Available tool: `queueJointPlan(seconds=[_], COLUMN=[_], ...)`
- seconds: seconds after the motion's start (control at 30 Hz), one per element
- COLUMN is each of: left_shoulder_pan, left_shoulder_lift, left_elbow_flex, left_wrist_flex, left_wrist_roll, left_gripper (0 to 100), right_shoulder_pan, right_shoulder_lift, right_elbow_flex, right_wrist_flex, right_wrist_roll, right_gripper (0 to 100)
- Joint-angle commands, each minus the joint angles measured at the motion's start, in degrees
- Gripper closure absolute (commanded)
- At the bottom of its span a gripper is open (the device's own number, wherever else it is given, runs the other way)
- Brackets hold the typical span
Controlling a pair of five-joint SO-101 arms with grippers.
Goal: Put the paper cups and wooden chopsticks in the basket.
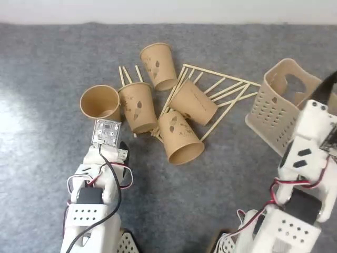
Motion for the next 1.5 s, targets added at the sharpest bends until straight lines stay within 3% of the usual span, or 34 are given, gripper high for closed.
queueJointPlan(seconds=[0.0,0.27,0.67,0.77,0.97,1.33,1.47], left_shoulder_pan=[0.35,0.35,0.35,0.35,0.35,0.35,0.35], left_shoulder_lift=[-0.62,-0.62,-0.62,-0.62,-0.62,-0.62,-0.62], left_elbow_flex=[-0.31,-0.31,-0.31,-0.31,-0.31,-0.31,-0.31], left_wrist_flex=[-1.49,-1.49,-1.49,-1.49,-1.49,-1.49,-1.49], left_wrist_roll=[0.26,0.44,0.44,0.35,0.26,0.18,0.18], left_gripper=[92,92,92,92,92,92,92], right_shoulder_pan=[1.8,6.37,3.65,2.59,2.68,-0.48,-6.81], right_shoulder_lift=[2.95,5.05,6.37,6.02,6.02,4.79,0.84], right_elbow_flex=[2.2,4.84,20.48,21.01,22.59,18.81,8.26], right_wrist_flex=[-6.64,-7.43,-20.53,-20.09,-20.0,-19.56,-8.92], right_wrist_roll=[1.32,1.32,6.33,6.68,6.59,7.12,10.37], right_gripper=[99.2,99.2,99.1,98.0,79.0,78.6,80.6])
